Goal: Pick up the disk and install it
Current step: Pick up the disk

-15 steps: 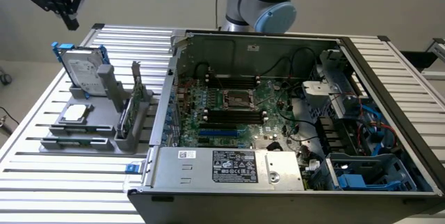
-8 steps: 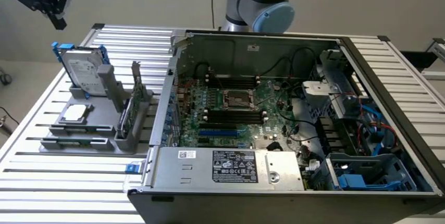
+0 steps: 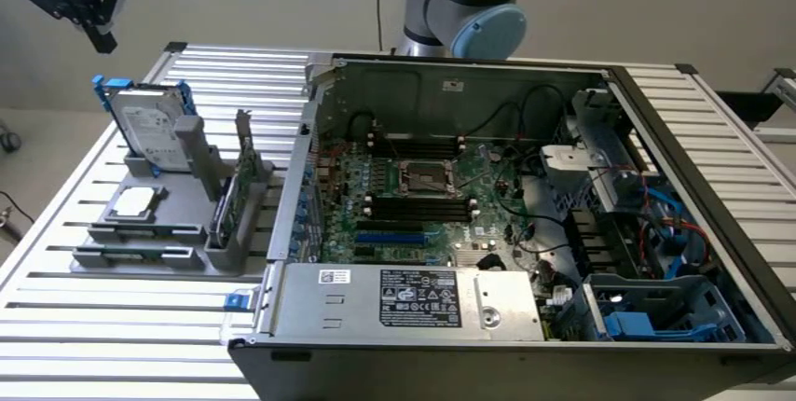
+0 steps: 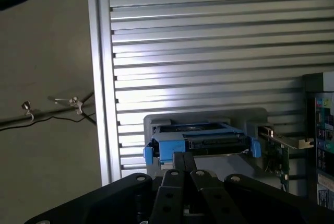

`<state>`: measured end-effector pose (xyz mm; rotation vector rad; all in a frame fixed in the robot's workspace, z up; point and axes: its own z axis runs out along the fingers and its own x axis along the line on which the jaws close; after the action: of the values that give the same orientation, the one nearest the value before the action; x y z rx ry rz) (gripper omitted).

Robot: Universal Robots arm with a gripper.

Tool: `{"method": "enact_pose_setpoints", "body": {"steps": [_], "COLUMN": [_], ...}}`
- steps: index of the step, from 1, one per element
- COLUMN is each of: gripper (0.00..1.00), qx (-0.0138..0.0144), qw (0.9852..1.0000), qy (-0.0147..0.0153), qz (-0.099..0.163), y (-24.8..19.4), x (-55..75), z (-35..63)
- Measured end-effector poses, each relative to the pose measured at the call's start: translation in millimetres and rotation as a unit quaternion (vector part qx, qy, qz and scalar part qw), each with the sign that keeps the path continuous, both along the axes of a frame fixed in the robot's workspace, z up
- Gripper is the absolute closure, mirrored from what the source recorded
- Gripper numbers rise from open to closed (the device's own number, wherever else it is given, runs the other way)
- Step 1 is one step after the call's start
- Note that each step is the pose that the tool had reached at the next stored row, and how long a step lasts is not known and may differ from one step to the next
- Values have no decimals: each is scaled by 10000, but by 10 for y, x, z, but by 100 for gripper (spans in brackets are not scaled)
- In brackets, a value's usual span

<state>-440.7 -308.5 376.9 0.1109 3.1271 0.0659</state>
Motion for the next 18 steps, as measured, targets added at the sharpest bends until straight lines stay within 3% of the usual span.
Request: {"method": "enact_pose_setpoints", "body": {"steps": [10,14,18], "gripper": [89,89,89], "qx": [0,0,-1], "qw": [10000,9994,9974], "qy": [7,7,7], "qz": [26,358,726], "y": [0,0,0], "x": [0,0,0], "z": [0,0,0]}}
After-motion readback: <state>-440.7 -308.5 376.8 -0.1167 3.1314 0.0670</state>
